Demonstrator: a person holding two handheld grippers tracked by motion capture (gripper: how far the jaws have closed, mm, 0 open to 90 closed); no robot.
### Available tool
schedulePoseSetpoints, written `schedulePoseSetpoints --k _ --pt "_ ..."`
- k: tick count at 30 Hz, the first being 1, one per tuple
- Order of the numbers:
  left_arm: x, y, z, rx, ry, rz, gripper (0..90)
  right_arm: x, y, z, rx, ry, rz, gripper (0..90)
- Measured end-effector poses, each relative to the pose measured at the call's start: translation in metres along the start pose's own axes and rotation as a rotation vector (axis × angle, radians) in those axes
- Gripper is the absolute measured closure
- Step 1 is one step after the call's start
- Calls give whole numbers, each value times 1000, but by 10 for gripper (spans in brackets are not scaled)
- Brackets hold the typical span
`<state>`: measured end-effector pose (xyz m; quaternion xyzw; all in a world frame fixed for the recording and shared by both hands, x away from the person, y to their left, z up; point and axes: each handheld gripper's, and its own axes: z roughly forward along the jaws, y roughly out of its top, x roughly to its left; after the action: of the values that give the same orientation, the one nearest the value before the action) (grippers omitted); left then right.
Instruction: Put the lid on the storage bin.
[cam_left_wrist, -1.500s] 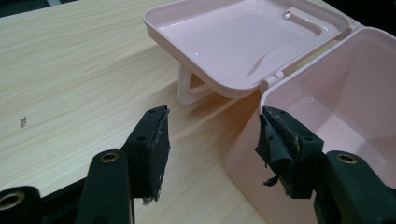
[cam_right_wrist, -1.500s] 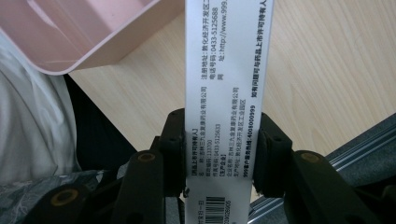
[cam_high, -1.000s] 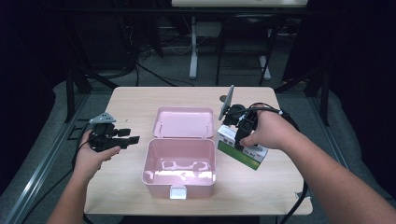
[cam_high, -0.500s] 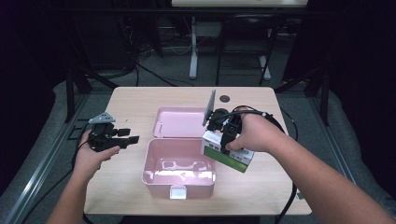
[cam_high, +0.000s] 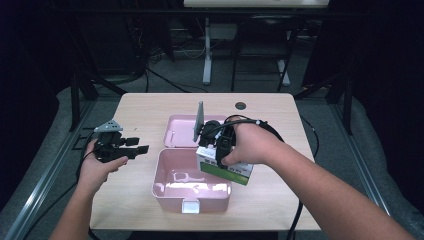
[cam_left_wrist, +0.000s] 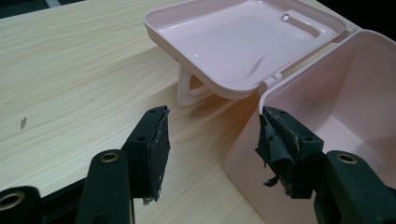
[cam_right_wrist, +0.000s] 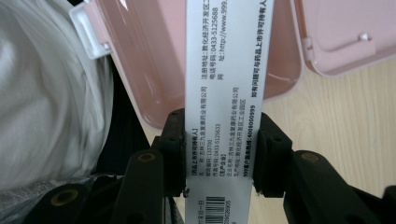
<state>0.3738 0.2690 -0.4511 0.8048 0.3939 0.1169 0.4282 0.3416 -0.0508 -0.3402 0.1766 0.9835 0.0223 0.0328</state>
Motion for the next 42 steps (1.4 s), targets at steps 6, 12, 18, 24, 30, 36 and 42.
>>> schedulePoseSetpoints --k 6,12,18,24,30,36,42 --pt "0 0 1 1 2 -3 428 10 18 2 0 3 -56 613" --pt "0 0 1 0 1 -3 428 20 32 6 3 17 -105 613" --pt "0 0 0 -1 0 -2 428 28 40 9 11 13 -140 613" --pt "1 0 1 -1 0 -4 428 36 46 13 10 19 -179 613" --pt "1 0 0 1 -4 -5 428 44 48 17 14 8 -219 613" --pt "0 0 1 0 0 -3 428 49 47 20 16 9 -247 613" --pt "0 0 1 2 0 -3 428 51 44 28 28 31 -257 613"
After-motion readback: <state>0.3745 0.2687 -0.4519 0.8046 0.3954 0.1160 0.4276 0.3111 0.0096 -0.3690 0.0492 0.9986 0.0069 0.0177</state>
